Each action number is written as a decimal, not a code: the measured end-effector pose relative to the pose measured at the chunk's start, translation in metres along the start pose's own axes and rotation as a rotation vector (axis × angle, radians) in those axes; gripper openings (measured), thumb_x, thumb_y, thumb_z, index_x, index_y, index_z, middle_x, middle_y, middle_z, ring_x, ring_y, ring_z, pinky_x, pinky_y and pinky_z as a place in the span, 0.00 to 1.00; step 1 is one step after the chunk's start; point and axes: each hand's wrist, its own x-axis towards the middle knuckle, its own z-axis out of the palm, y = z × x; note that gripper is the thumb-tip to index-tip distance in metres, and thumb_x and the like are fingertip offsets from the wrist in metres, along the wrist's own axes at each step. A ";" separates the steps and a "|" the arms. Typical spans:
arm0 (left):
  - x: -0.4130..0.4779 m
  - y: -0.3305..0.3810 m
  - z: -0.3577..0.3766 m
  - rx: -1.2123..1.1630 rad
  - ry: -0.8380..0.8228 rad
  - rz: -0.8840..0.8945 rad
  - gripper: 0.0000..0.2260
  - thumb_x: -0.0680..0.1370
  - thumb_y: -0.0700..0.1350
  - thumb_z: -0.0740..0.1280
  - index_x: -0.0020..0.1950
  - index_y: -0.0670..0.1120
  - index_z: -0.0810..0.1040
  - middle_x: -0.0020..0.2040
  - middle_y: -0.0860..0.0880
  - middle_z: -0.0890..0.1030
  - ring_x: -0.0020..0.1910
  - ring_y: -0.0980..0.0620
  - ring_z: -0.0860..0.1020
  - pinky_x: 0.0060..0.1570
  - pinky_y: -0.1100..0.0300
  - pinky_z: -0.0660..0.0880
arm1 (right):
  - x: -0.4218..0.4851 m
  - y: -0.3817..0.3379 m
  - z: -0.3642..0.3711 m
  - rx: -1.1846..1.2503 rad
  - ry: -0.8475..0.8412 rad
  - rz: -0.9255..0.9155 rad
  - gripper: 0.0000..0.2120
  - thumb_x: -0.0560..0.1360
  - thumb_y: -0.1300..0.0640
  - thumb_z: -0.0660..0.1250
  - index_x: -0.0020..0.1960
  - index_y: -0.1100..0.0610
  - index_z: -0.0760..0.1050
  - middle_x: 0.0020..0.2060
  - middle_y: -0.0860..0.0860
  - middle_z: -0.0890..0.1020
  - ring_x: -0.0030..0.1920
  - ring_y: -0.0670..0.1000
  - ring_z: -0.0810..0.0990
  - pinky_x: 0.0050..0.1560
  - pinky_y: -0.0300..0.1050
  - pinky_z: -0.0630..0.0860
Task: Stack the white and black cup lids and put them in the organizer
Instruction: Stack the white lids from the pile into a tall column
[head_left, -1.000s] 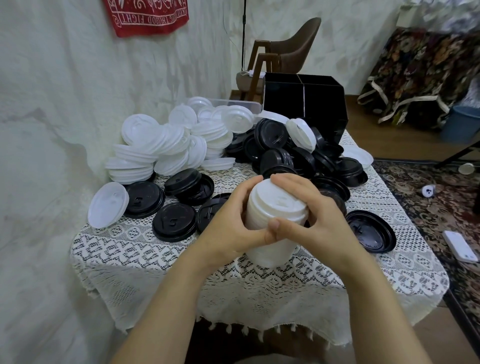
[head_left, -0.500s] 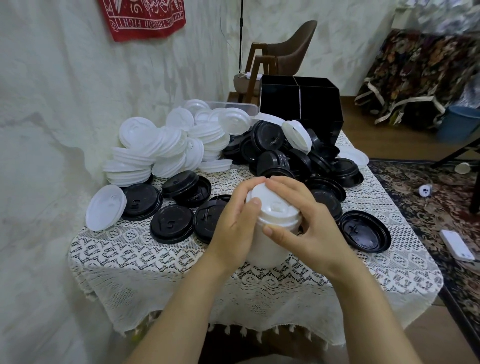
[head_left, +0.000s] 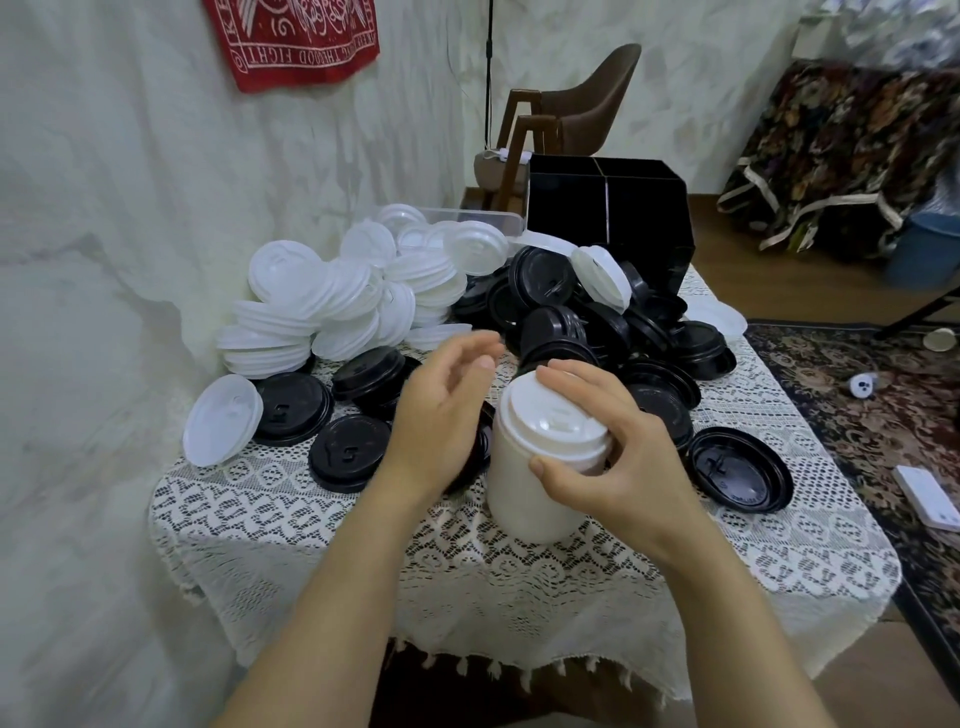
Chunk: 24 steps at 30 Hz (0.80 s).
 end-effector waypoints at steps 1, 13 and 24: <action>0.010 -0.003 -0.005 0.052 0.024 0.004 0.08 0.79 0.42 0.63 0.56 0.50 0.77 0.53 0.54 0.81 0.55 0.58 0.79 0.58 0.65 0.73 | 0.000 -0.001 0.000 0.000 -0.004 0.005 0.30 0.61 0.46 0.72 0.63 0.43 0.74 0.66 0.41 0.72 0.66 0.37 0.70 0.63 0.33 0.70; 0.090 -0.038 -0.026 0.865 -0.088 -0.014 0.20 0.78 0.37 0.63 0.70 0.44 0.72 0.67 0.46 0.75 0.65 0.49 0.73 0.63 0.57 0.67 | 0.000 -0.001 -0.001 0.004 -0.022 0.026 0.29 0.62 0.47 0.73 0.63 0.43 0.74 0.63 0.35 0.71 0.65 0.36 0.70 0.60 0.32 0.71; 0.092 -0.027 -0.026 0.764 0.017 -0.015 0.04 0.77 0.40 0.67 0.50 0.45 0.81 0.42 0.50 0.80 0.42 0.51 0.77 0.39 0.62 0.67 | -0.001 -0.003 -0.001 -0.004 -0.031 0.043 0.28 0.64 0.56 0.73 0.63 0.44 0.74 0.64 0.38 0.71 0.64 0.34 0.69 0.57 0.29 0.70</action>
